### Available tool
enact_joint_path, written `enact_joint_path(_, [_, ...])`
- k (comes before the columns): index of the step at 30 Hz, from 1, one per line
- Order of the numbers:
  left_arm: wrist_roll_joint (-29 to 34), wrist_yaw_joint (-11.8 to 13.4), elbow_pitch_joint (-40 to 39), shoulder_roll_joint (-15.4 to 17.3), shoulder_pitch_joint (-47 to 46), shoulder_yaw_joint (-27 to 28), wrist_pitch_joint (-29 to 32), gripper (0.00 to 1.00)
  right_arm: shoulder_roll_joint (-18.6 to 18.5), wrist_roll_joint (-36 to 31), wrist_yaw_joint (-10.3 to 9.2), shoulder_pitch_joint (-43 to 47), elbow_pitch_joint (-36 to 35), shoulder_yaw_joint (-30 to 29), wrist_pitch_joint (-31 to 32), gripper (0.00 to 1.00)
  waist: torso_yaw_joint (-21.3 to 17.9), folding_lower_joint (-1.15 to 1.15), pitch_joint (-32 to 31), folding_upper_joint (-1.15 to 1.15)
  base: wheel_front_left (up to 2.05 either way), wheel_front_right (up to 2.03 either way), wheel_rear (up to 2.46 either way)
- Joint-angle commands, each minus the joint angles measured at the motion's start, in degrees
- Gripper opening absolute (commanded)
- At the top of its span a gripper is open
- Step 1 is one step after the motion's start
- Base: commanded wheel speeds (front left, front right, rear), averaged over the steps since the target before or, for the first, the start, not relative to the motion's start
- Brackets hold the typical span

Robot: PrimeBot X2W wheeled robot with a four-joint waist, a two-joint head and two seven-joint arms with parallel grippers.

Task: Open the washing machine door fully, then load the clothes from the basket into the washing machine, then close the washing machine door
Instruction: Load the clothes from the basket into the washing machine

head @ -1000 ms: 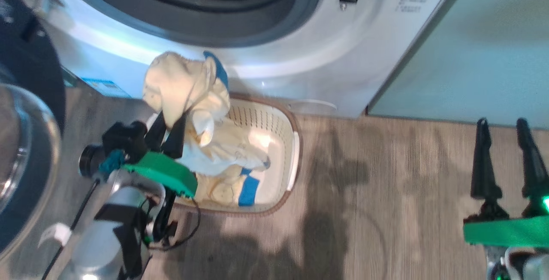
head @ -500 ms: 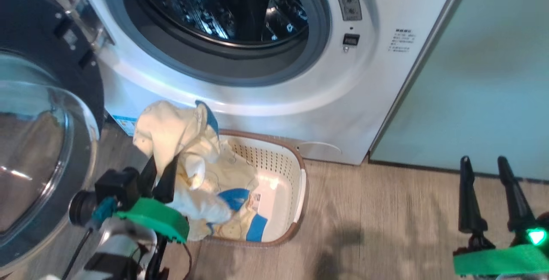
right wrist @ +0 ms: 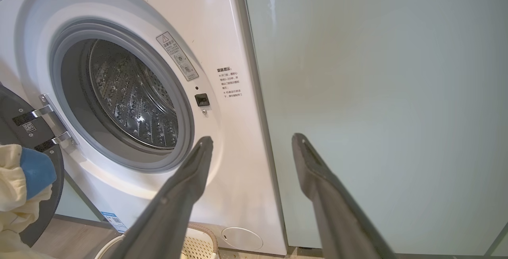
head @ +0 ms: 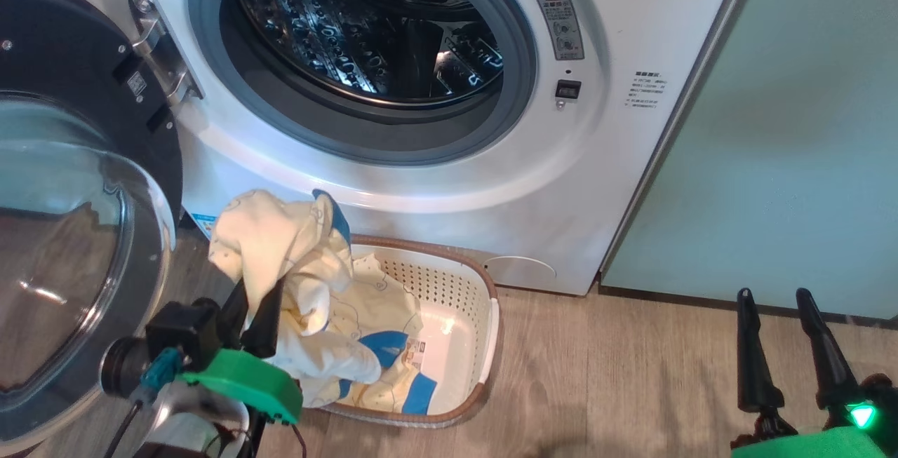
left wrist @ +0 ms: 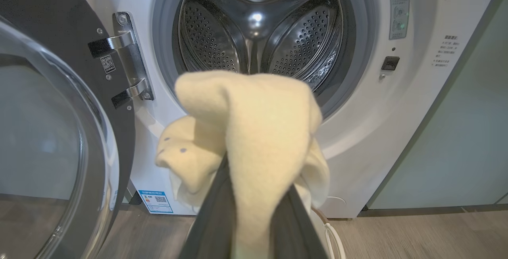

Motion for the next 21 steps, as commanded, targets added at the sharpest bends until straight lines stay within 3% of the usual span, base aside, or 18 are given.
enact_joint_path(1, [0.49, 0.47, -2.43, 1.64, -1.78, 2.95, -0.18, 0.00, -0.66, 0.25, 0.22, -0.87, -1.81, 1.13, -0.31, 1.00, -0.03, 0.00, 0.04, 0.00, 0.00, 0.00, 0.00])
enact_joint_path(21, [0.27, 1.23, -3.08, 1.75, -2.65, 2.73, -0.70, 0.00, -0.66, -0.83, 0.22, -1.66, -1.42, 1.08, -0.31, 1.00, -0.76, 0.00, 2.25, 0.00, 0.00, 0.00, 0.00])
